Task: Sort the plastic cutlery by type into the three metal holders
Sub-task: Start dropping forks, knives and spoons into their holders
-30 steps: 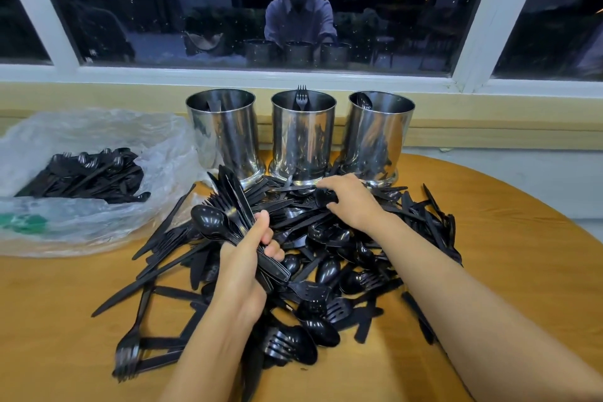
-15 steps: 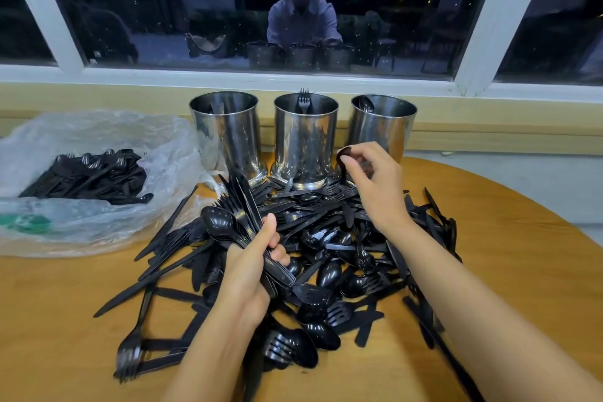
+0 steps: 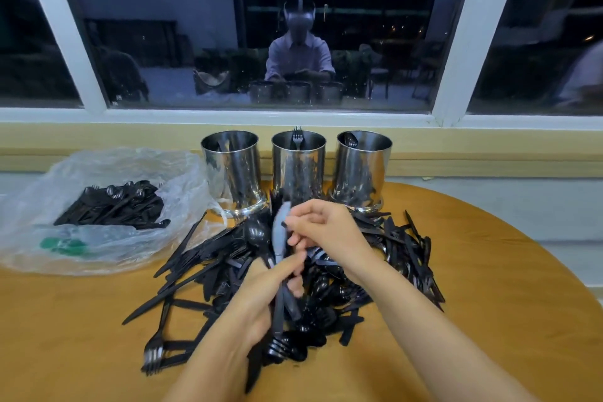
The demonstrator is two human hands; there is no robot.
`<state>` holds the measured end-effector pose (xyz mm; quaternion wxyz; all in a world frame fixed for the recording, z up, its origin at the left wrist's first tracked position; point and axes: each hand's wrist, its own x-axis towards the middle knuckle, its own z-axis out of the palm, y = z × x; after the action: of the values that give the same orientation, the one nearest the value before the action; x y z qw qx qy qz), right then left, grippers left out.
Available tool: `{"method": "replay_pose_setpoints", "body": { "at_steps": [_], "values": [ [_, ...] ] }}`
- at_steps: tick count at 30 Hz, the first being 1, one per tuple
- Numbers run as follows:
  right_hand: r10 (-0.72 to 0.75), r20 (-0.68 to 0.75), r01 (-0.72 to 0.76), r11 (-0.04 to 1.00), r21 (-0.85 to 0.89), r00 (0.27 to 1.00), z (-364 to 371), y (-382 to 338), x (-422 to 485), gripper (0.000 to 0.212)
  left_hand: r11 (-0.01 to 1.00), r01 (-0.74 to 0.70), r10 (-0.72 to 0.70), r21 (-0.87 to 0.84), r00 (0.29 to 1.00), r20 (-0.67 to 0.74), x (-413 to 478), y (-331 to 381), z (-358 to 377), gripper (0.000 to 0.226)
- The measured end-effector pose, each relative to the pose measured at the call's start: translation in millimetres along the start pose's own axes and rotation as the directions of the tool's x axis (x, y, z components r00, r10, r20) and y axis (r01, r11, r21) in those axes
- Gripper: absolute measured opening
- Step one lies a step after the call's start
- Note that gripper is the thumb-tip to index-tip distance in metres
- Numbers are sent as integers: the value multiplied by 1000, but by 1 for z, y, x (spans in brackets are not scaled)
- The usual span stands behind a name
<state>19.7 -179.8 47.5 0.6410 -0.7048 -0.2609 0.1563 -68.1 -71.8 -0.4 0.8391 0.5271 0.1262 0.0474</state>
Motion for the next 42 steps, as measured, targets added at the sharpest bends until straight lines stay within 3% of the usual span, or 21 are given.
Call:
{"method": "replay_pose_setpoints", "body": {
  "at_steps": [6, 11, 17, 22, 25, 30, 34, 37, 42],
  "values": [
    [40, -170, -73, 978, -195, 985, -31, 23, 28, 10, 997, -7, -6, -76, 985, -171, -12, 24, -40, 20],
    [50, -121, -102, 875, -474, 991, -37, 57, 56, 10, 988, 6, -46, -157, 966, -253, -7, 29, -55, 18],
    [67, 15, -26, 580, -814, 998, -41, 85, 88, 22, 980, 28, -77, -195, 965, -251, 12, 28, -65, 14],
    [176, 108, 45, 330, -943, 978, -39, 92, 110, 35, 979, 19, -70, -202, 966, -248, 25, 32, -69, 15],
    [194, 163, 118, 224, -967, 967, -40, 92, 114, 24, 979, 9, -62, -203, 965, -255, 29, 33, -73, 13],
    [99, 177, 138, 311, -940, 979, -47, 89, 107, 16, 980, 7, -61, -201, 962, -265, 31, 32, -77, 14],
    [59, 150, 102, 494, -863, 987, -50, 75, 94, 23, 974, 19, -76, -224, 966, -245, 30, 29, -73, 15],
    [136, 127, 13, 631, -776, 983, -53, 68, 77, 26, 972, 35, -91, -234, 968, -233, 27, 25, -68, 13],
    [146, -12, -99, 606, -789, 989, -52, 66, 45, 17, 966, 98, -149, -240, 968, -202, 14, 12, -52, 15]
  ]
}}
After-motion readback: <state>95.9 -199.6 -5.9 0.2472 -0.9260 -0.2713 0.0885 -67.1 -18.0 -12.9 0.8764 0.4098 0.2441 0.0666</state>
